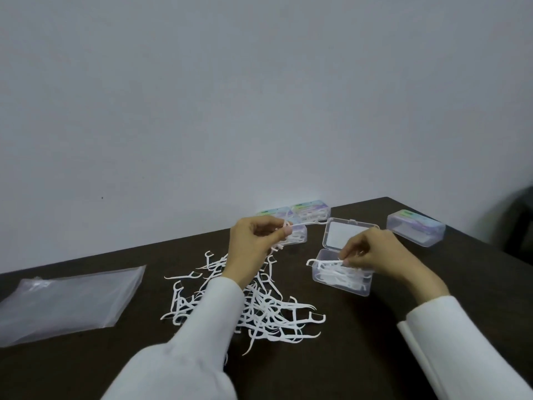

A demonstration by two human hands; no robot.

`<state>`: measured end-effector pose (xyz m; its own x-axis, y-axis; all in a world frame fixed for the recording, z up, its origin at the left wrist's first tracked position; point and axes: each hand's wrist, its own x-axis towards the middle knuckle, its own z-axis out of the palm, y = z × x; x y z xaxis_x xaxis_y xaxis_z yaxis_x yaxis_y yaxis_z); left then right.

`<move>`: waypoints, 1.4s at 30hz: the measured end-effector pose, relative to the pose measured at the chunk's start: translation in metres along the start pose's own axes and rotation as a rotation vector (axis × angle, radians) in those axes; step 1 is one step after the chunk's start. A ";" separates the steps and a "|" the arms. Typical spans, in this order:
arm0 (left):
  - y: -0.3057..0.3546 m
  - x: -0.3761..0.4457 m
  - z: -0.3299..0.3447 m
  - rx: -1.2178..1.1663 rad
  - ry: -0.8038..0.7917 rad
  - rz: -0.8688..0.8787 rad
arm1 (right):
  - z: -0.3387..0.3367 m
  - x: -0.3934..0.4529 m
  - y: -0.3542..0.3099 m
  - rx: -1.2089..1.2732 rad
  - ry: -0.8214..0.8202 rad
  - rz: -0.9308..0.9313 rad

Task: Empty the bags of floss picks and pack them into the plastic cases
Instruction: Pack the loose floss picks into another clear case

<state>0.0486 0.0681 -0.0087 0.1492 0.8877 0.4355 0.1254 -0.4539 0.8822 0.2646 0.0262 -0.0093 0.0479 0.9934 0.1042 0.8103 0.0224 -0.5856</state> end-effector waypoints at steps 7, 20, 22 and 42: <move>-0.005 0.009 0.019 -0.008 -0.015 -0.025 | -0.007 -0.001 0.005 -0.038 0.127 -0.014; -0.012 0.016 0.034 0.006 -0.016 -0.049 | -0.029 -0.013 0.017 0.023 -0.106 0.018; -0.012 0.016 0.033 0.009 -0.008 -0.051 | -0.030 -0.013 0.016 0.083 -0.023 -0.003; -0.003 0.013 0.034 -0.187 0.001 -0.129 | 0.008 0.002 0.006 0.014 -0.007 -0.110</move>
<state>0.0838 0.0781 -0.0116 0.1423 0.9378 0.3167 -0.0403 -0.3142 0.9485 0.2652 0.0295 -0.0189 -0.0449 0.9856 0.1628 0.8021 0.1327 -0.5822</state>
